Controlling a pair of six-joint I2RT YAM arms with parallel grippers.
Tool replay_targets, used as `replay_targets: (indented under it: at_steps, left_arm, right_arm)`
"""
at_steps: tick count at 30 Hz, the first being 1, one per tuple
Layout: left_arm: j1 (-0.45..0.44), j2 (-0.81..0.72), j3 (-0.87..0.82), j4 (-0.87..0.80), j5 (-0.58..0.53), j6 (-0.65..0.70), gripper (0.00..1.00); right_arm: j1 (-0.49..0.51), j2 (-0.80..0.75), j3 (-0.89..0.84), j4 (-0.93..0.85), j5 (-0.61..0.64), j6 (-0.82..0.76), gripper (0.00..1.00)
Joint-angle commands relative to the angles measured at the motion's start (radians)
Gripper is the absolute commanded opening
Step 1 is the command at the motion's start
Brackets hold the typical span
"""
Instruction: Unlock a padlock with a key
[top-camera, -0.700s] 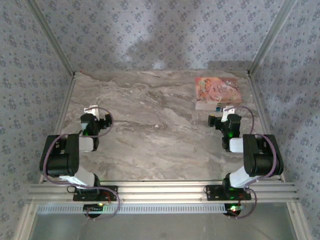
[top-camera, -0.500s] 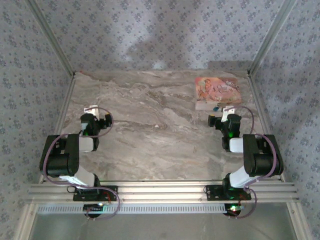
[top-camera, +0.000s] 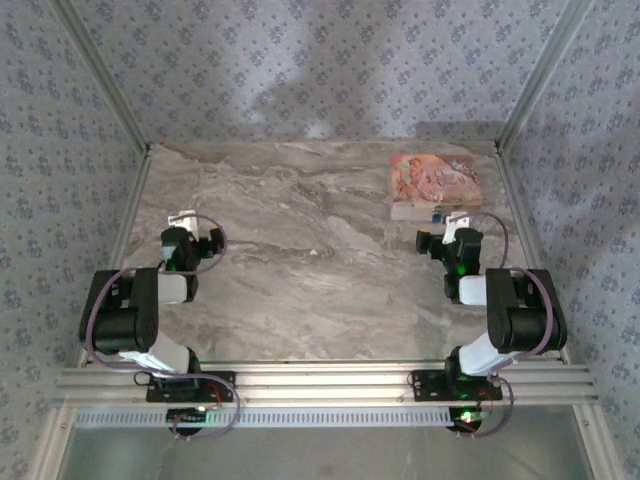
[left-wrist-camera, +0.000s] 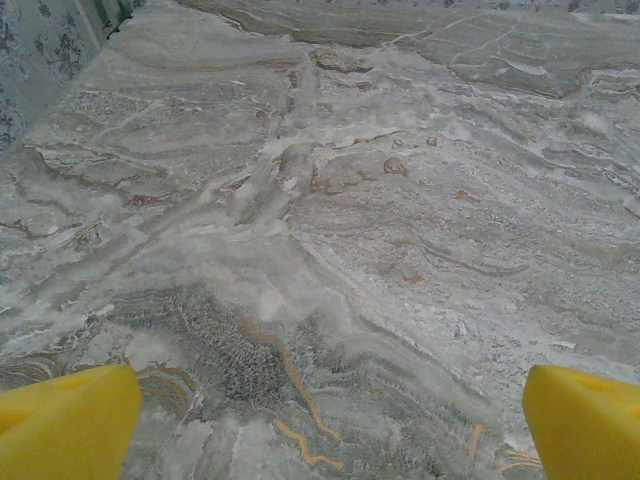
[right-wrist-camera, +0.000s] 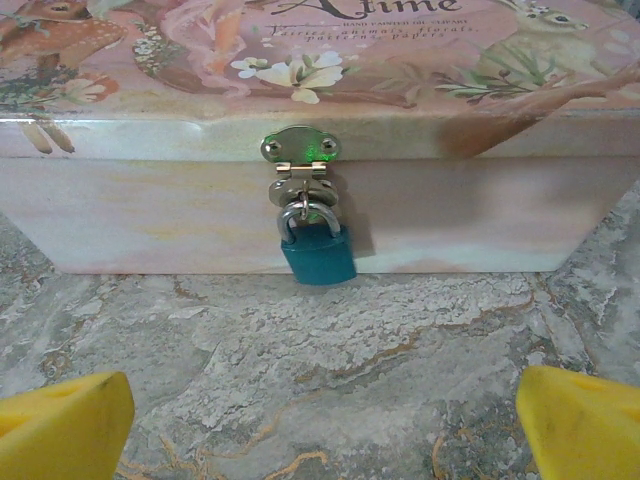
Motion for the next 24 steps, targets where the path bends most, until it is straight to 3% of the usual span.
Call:
replay_targets:
  at_steps: [1,7,10,15,18,24]
  left_arm:
    - [-0.005,-0.004,0.017,0.004,0.004,0.009,0.98]
    - [-0.004,-0.01,0.003,0.027,-0.001,0.008,0.98]
    - [-0.006,-0.062,-0.016,0.024,-0.012,0.005,0.98]
    - [-0.018,-0.3,0.009,-0.189,-0.043,-0.005,0.98]
    - [-0.022,-0.425,0.084,-0.349,-0.008,-0.081,0.98]
    - [-0.056,-0.433,0.282,-0.638,0.099,-0.34,0.98]
  right_arm:
    - [-0.008,-0.006,0.018,0.01,-0.016,-0.002,1.0]
    - [-0.009,-0.081,0.007,-0.029,0.005,0.004,1.0]
    - [-0.009,-0.177,0.02,-0.143,0.026,0.011,1.0]
    - [-0.007,-0.358,0.044,-0.357,0.05,0.066,1.0]
    - [-0.011,-0.417,0.094,-0.485,0.047,0.112,1.0]
    - [-0.086,-0.436,0.23,-0.66,-0.093,0.23,1.0]
